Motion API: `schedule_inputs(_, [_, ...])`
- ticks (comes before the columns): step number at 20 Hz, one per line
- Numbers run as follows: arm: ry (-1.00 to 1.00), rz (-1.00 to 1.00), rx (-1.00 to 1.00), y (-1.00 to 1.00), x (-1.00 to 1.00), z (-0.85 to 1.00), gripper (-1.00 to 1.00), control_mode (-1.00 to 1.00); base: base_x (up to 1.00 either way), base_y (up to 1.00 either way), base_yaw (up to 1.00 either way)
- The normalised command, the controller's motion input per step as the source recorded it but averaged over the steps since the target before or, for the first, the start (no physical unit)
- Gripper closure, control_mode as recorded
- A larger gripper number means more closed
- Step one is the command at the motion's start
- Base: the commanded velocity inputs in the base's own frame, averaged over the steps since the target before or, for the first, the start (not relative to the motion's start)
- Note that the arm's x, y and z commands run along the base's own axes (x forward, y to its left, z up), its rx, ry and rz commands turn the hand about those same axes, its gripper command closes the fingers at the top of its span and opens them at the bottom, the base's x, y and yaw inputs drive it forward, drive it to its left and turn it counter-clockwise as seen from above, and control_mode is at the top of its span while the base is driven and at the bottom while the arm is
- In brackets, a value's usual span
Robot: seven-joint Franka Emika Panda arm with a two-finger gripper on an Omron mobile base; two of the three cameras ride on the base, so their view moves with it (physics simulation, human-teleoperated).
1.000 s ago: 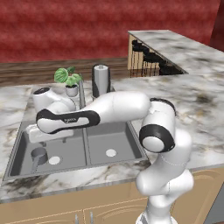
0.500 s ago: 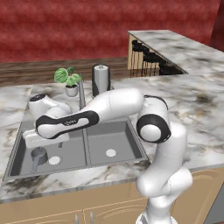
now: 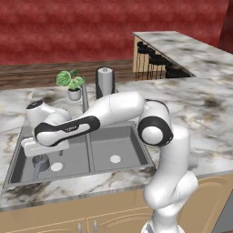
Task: Move any existing items from the left basin to the right basin for drying. Then move the glass cup from the counter to the left basin of the sink for washing.
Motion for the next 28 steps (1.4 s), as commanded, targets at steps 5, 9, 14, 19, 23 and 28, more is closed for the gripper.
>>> schedule_inputs(5, [-0.01,-0.01,0.0,0.0,0.0,-0.12,-1.0,-1.0,0.0,0.0,0.0])
schedule_inputs(9, [0.0,0.0,0.0,0.0,0.0,-0.19,-1.0,-1.0,0.0,0.0,0.0])
schedule_inputs(14, [0.0,0.0,0.0,0.0,0.0,-0.25,-1.0,-1.0,0.0,0.0,0.0])
schedule_inputs(19, [0.0,-0.01,0.0,0.01,0.0,-0.2,-1.0,-1.0,0.0,0.0,0.0])
schedule_inputs(23, [0.0,-0.01,0.0,0.1,0.0,-0.18,-1.0,-1.0,0.0,0.0,0.0])
schedule_inputs(28, [0.0,-0.03,0.0,0.14,0.0,-0.15,-1.0,-1.0,0.0,0.0,0.0])
